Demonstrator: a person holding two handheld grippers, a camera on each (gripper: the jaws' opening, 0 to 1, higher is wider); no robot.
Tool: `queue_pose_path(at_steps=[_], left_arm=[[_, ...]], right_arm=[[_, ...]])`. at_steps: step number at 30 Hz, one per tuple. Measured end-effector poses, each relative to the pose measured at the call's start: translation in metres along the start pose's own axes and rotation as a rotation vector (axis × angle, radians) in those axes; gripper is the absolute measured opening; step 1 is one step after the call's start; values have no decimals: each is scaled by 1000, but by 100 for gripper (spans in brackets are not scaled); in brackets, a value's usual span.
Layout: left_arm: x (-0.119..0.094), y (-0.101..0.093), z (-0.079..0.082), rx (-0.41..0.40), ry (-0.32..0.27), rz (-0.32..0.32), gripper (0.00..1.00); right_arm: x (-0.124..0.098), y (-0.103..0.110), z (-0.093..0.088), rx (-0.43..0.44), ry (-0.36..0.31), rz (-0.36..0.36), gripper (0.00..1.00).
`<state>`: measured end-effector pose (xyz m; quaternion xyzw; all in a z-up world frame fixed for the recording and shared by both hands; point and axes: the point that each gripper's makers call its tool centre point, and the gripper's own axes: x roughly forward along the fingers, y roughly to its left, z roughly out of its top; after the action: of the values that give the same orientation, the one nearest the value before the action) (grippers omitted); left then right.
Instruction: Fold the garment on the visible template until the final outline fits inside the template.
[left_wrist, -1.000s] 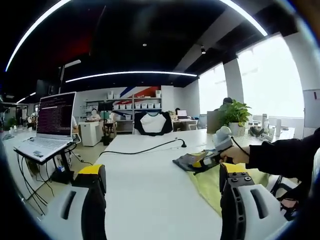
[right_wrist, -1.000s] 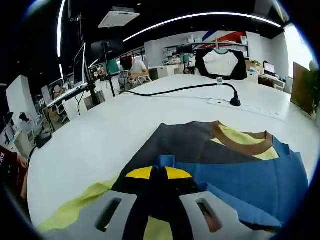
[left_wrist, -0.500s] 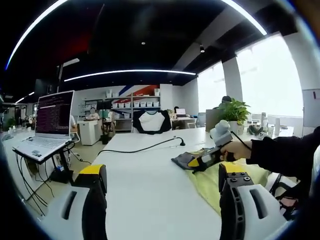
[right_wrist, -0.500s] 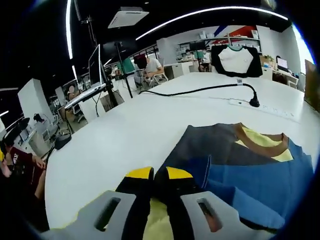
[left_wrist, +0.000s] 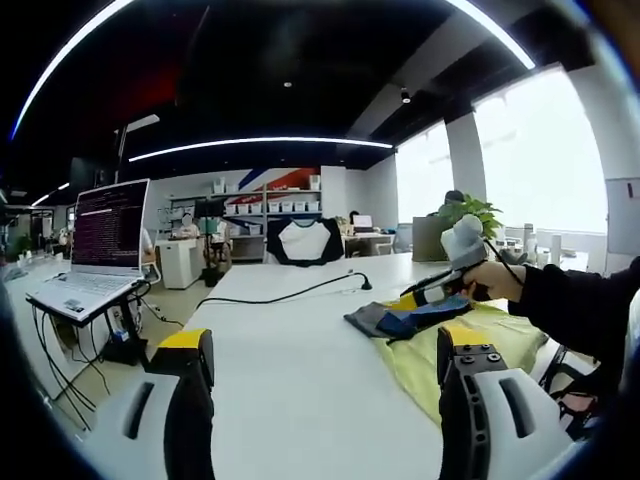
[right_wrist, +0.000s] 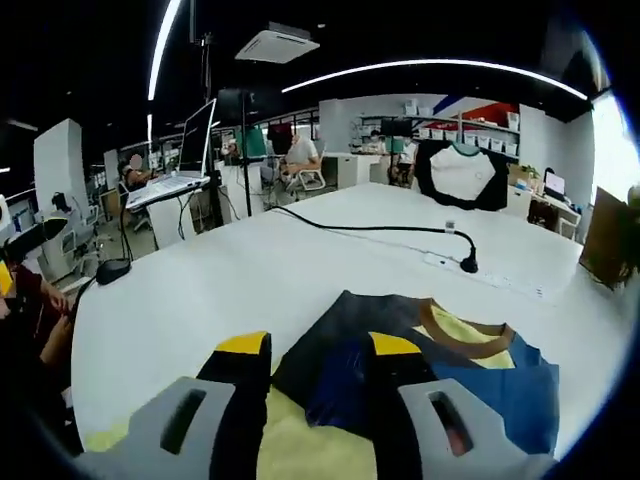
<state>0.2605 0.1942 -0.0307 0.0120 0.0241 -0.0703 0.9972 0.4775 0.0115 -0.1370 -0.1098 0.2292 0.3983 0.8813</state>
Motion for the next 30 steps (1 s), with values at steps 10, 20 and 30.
queue_pose_path(at_steps=[10,20,30], left_arm=[[-1,-2,-1,3,4,-8,97],[1,1,-2,-6,7,-3,97],[2,4,-3,-13,9,3,97]], right_arm=[[15,0,-42,83,90,28,23],[37,16,-27,186,73,77,0],[54,29,-8,171,68,90,0]])
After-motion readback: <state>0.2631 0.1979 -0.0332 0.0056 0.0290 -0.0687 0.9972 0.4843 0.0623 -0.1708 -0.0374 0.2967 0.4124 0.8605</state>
